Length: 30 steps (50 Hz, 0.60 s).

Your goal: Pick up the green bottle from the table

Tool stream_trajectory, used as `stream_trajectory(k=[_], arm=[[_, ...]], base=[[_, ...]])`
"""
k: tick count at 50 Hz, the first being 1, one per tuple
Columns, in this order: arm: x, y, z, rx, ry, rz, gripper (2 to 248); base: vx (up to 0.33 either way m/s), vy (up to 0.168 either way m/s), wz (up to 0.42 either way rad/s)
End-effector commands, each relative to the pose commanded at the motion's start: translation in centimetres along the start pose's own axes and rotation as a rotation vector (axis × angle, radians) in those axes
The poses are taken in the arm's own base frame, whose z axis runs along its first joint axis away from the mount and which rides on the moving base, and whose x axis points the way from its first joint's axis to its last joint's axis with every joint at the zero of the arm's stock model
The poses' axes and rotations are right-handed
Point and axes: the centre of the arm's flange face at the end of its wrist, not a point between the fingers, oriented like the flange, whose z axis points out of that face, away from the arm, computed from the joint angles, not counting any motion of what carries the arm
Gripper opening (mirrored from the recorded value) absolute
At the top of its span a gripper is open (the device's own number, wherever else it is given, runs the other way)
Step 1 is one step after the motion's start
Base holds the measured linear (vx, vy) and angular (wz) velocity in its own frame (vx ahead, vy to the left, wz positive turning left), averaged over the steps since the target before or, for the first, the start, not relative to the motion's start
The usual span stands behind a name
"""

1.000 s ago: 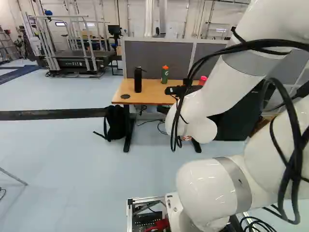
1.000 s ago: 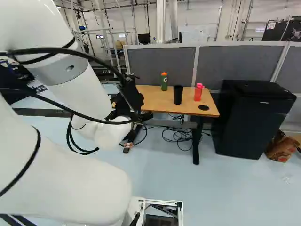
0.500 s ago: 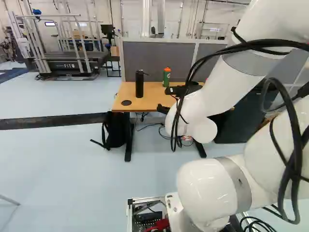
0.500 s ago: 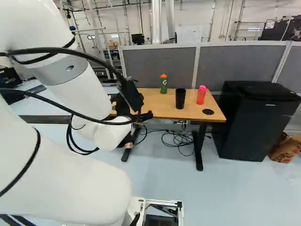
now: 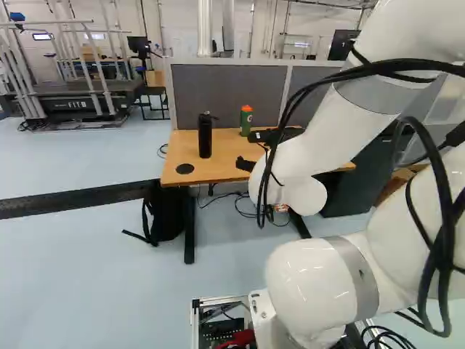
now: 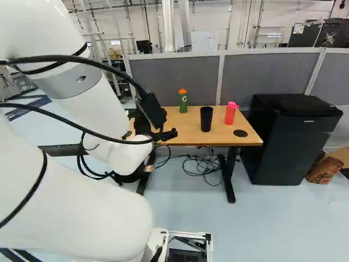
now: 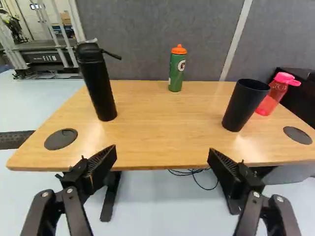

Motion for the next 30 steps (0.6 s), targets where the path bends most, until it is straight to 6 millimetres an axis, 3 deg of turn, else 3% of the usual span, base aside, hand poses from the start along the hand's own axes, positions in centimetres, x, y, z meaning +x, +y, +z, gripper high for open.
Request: stream_trajectory(k=[30], arm=[[0.00, 0.00, 0.00, 0.000, 0.000, 0.000, 247]], base=[[0.220, 0.020, -0.218]])
